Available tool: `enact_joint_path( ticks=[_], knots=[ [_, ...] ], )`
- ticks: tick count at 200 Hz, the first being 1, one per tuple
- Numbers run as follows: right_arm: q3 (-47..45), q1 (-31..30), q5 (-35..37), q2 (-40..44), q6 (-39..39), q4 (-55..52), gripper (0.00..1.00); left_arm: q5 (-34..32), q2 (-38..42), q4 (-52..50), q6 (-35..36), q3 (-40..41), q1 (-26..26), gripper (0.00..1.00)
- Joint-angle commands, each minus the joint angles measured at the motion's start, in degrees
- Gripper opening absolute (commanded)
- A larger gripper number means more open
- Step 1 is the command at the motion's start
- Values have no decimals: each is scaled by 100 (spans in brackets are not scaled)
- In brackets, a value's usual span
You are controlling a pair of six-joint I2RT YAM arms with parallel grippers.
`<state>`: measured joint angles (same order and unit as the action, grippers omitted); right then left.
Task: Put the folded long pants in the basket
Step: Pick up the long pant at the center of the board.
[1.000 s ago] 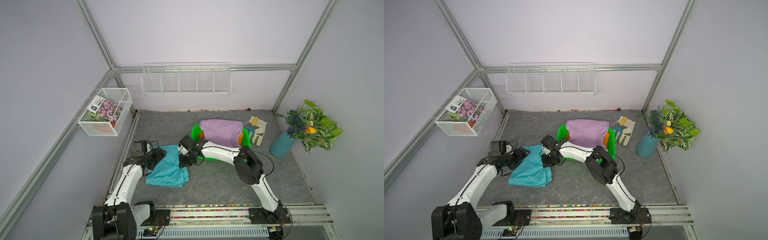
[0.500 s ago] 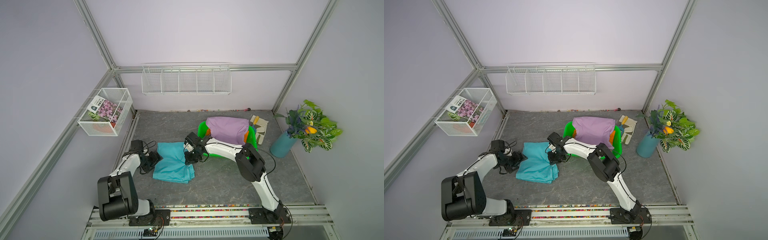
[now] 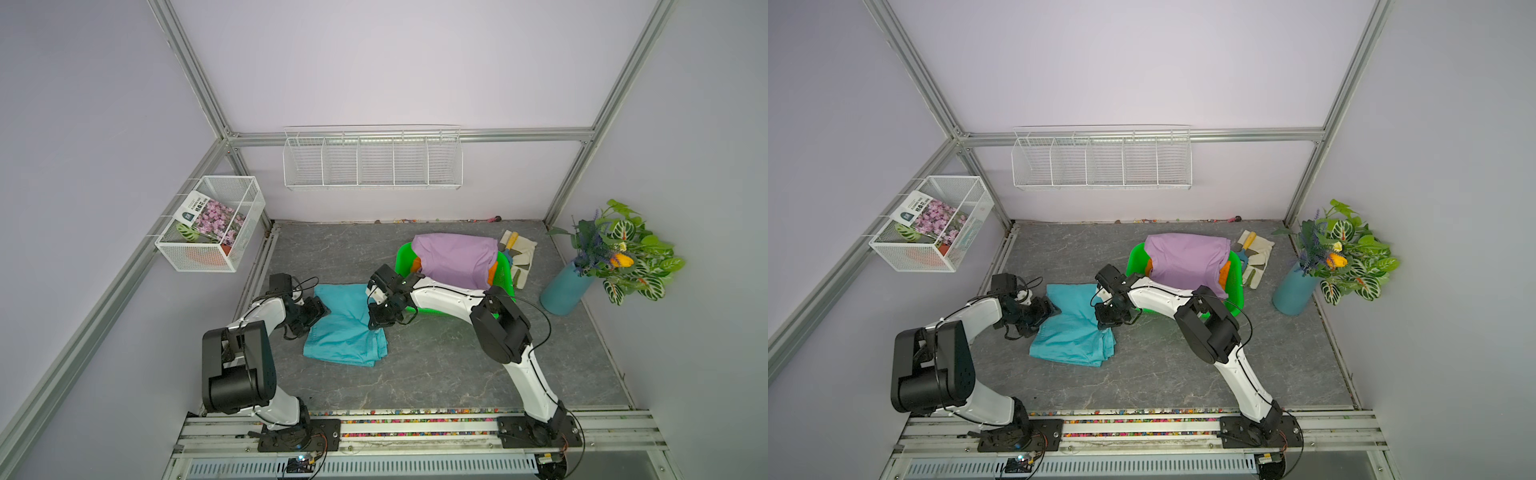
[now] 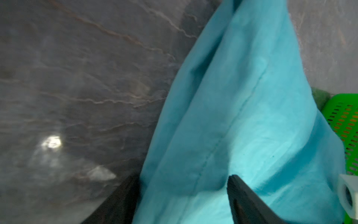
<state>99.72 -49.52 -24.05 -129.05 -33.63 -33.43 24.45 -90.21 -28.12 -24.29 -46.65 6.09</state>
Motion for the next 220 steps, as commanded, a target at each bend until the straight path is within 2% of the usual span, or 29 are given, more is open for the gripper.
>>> enact_joint_path(
  ticks=[1, 15, 30, 37, 55, 59, 62, 109, 176, 199, 220],
  knots=[
    [19, -3, -89, 110, -31, 274, 0, 86, -423, -18, 83, 110, -347, 75],
    [21, -5, -82, 102, -23, 280, 0, 118, -492, 93, 7, 126, -520, 74],
    [45, -5, -97, 67, -4, 262, 0, 261, -490, 223, -59, 187, -606, 65],
    [47, -6, -108, 48, -4, 261, 0, 317, -472, 245, -99, 225, -608, 59],
    [45, -5, -109, 22, 5, 235, 0, 308, -395, 204, -80, 210, -609, 25],
    [47, -5, -95, 21, 13, 238, 0, 304, -368, 189, -62, 203, -609, 14],
    [47, -5, -85, 21, 16, 235, 0, 288, -346, 179, -46, 196, -608, 0],
    [411, -5, -29, -49, 32, 70, 0, -165, 179, -232, -16, 42, -609, 0],
    [731, -193, 75, 177, -63, 118, 0, -579, 1849, -903, -174, -232, -609, 0],
    [866, -252, -4, 144, -86, 70, 0, -465, 2136, -988, -179, -438, -609, 0],
    [1028, -261, 108, 249, 8, -101, 0, -86, 2199, -940, -227, -667, -608, 0]
  ],
)
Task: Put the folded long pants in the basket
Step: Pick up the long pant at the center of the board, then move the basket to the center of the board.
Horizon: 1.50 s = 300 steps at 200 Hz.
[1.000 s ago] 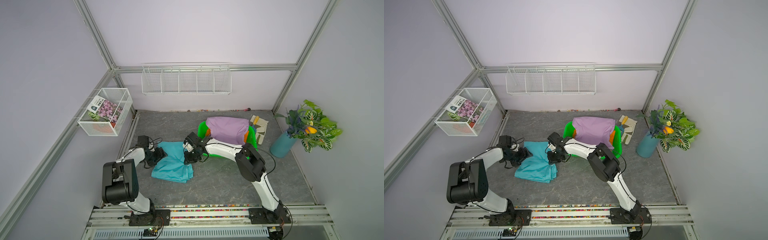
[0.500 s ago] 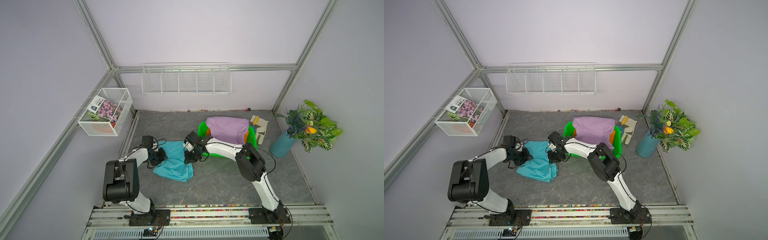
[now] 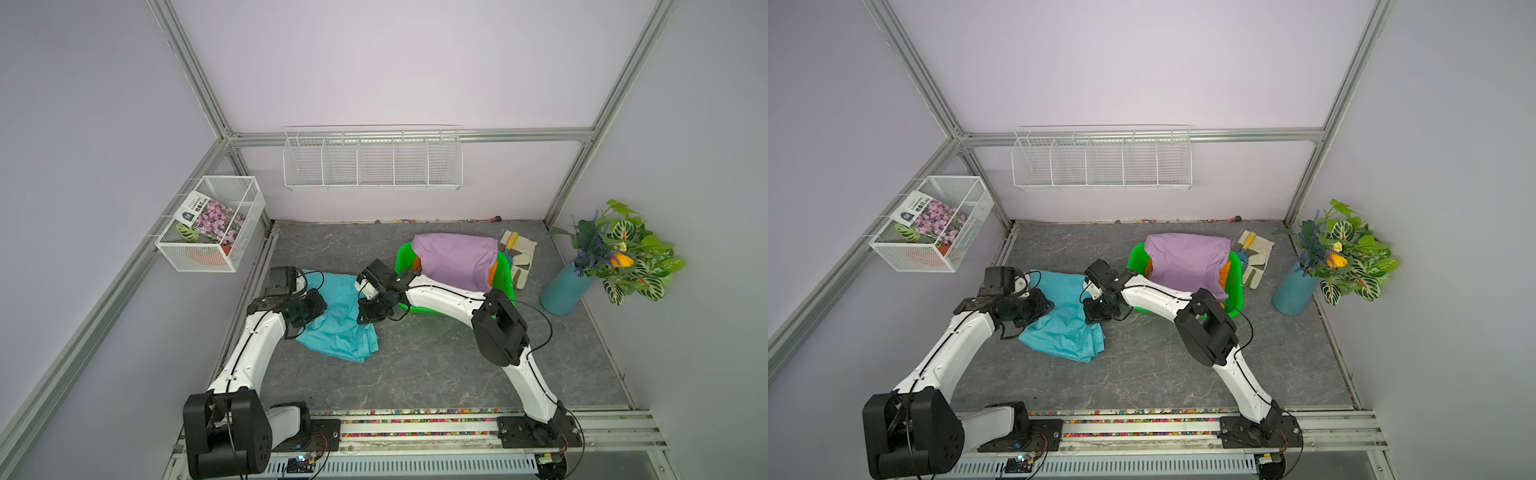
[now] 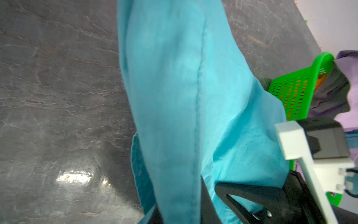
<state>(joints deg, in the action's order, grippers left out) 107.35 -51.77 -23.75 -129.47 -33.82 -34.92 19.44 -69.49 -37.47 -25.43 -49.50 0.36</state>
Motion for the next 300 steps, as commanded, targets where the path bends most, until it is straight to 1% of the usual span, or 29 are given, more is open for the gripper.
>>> enact_joint_path(
  ticks=[1, 34, 57, 86, 119, 141, 172, 203, 235, 259, 276, 300],
  knots=[
    [271, -35, 83, 300, 35, 38, 0, 430, 123, -1, -126, -397, -36, 0],
    [472, 97, 253, 703, 252, -386, 0, 1046, 82, 266, -584, -676, -40, 0],
    [357, 333, 268, 1095, 314, -555, 0, 1175, 17, 444, -849, -912, -214, 0],
    [106, 632, 220, 1547, 450, -676, 0, 980, -234, 670, -1029, -1335, -971, 0],
    [76, 938, 389, 1991, 774, -1234, 0, 744, -967, 973, -1233, -2080, -1819, 0],
    [-126, 1210, 569, 2414, 938, -1482, 0, 660, -1574, 1132, -1318, -2648, -2303, 0],
    [-795, 1861, 584, 3159, 1046, -1527, 0, 696, -2400, 1293, -1507, -3457, -2850, 0],
    [-1414, 2633, 513, 3680, 1291, -1483, 0, 671, -3112, 1392, -1673, -4246, -3209, 0],
    [-1751, 3507, 346, 3883, 1453, -1530, 0, 642, -3737, 1526, -1918, -4805, -3438, 0],
    [-1770, 4075, 80, 3815, 1567, -1600, 0, 636, -4136, 1589, -2004, -5054, -3583, 0],
    [-1648, 4262, 173, 3672, 1678, -1851, 0, 700, -4385, 1652, -2094, -5116, -3656, 0],
    [-1550, 4315, 340, 3403, 1858, -2168, 0, 726, -4631, 1682, -2122, -5065, -3718, 0]
  ],
)
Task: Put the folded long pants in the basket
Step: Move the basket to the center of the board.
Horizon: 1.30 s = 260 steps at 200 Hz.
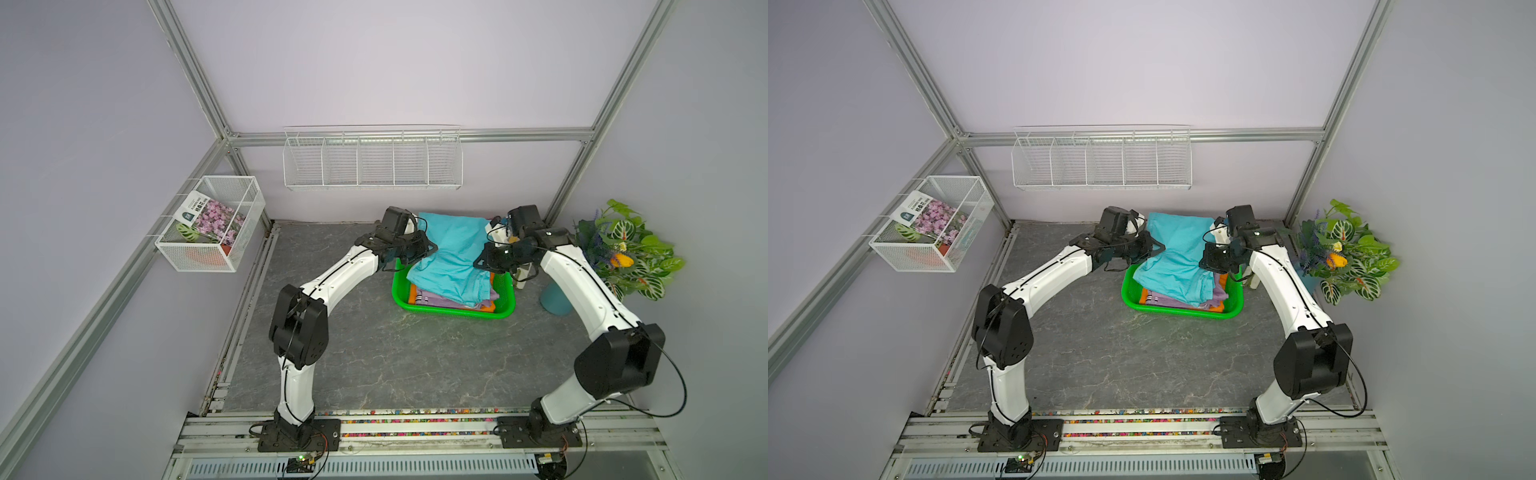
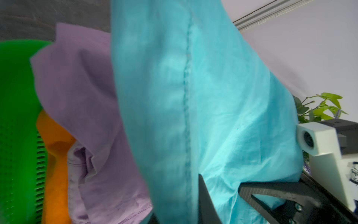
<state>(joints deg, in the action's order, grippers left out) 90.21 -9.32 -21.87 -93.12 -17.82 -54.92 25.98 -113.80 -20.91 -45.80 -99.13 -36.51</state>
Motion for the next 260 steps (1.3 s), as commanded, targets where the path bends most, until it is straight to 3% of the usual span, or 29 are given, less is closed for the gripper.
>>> enact_joint_path(
  ticks=[1, 39, 118, 173, 225, 260],
  knots=[
    [163, 71, 159, -241, 264, -177, 0, 73, -211, 25, -86, -95, -31, 0],
    [-109, 80, 525, -654, 314, -220, 0, 42, -411, 84, -62, 206, -32, 0],
    [-738, 201, 1401, -1251, 97, 931, 0, -593, -1166, -36, 357, 129, -23, 0],
    [-1675, 191, 1156, -1495, -279, 1730, 0, -725, -1319, -19, 361, 772, 155, 0],
    [-1675, 31, 1194, -1877, -384, 1810, 0, -706, -1445, -149, 386, 1065, 350, 0],
    [-1538, -305, 1080, -1879, -432, 1984, 0, -1039, -1008, -27, 419, 1554, 614, 0]
  ],
)
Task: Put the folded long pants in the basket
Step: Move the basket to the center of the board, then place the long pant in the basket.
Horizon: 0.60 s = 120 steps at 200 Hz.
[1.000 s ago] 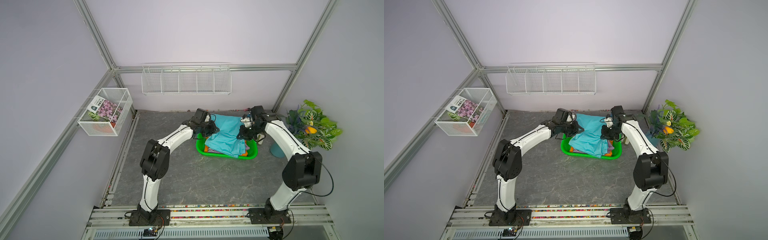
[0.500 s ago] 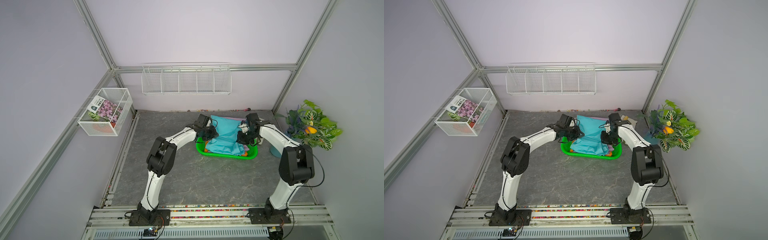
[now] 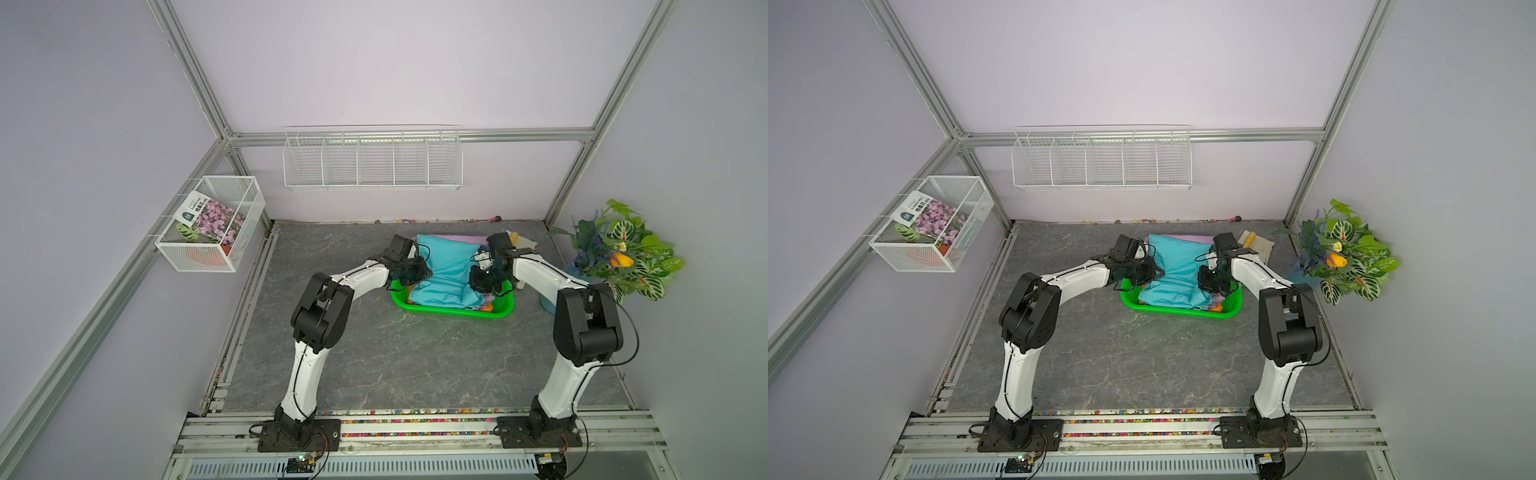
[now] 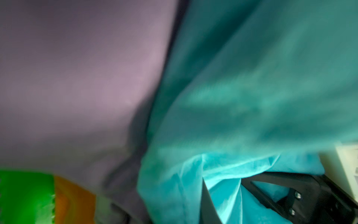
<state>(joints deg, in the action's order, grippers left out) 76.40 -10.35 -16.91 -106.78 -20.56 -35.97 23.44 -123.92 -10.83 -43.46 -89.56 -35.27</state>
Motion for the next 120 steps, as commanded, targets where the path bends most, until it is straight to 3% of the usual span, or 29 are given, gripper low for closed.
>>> enact_joint_path(
  ticks=[1, 81, 115, 120],
  knots=[
    [-145, -217, 584, -520, -163, 89, 0, -796, 15, -1035, 192, 606, 501, 0],
    [290, -881, 574, -883, -457, 258, 0, -1217, 570, -1342, 705, 804, 850, 0],
    [514, -872, 630, -710, -397, 139, 31, -1104, 549, -1414, 911, 649, 855, 0],
    [558, -868, 623, -677, -388, 117, 38, -1076, 545, -1421, 938, 620, 855, 7]
  ],
)
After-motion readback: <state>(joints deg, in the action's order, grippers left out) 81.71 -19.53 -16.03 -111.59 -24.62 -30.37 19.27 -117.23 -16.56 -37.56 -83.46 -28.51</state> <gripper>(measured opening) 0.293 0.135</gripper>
